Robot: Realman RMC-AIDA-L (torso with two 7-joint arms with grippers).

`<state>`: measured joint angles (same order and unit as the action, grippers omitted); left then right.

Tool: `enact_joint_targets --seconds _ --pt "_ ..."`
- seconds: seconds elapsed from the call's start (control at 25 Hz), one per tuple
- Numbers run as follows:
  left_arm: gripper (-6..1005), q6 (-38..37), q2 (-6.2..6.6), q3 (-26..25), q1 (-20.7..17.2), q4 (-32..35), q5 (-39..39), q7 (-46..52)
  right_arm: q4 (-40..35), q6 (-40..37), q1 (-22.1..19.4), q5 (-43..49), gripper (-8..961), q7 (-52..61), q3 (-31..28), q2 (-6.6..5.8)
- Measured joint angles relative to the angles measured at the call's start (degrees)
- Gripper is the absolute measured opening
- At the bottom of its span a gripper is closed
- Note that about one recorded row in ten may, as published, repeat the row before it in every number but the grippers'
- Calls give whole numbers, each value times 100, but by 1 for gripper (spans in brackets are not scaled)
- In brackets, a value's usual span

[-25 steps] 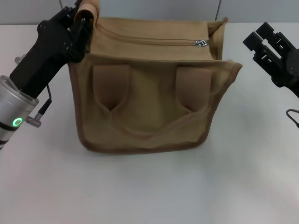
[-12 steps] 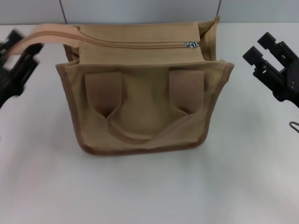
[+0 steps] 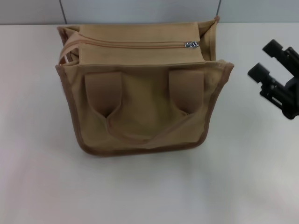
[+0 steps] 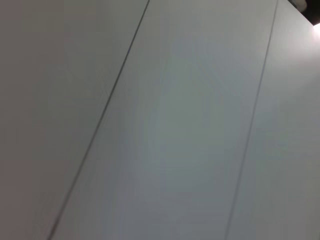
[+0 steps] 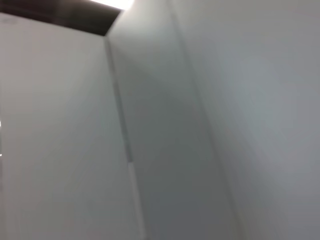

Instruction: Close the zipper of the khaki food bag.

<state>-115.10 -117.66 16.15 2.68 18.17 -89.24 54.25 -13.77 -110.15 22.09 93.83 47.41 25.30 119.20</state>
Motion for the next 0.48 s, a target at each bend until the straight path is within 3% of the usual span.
enact_joint_targets --seconds 0.12,0.28,0.32,0.48 --pt "838 13 24 326 0 266 -145 19 -220 -73 107 223 749 17 390 -2" --pt "838 68 79 1458 355 578 -924 -426 -343 374 421 796 749 -62 1301 12" --pt "838 68 79 1458 355 578 -924 -426 -343 374 421 796 749 -62 1301 12" --pt "838 116 36 1743 873 606 -1962 -748 -278 469 557 956 748 -370 2337 28"
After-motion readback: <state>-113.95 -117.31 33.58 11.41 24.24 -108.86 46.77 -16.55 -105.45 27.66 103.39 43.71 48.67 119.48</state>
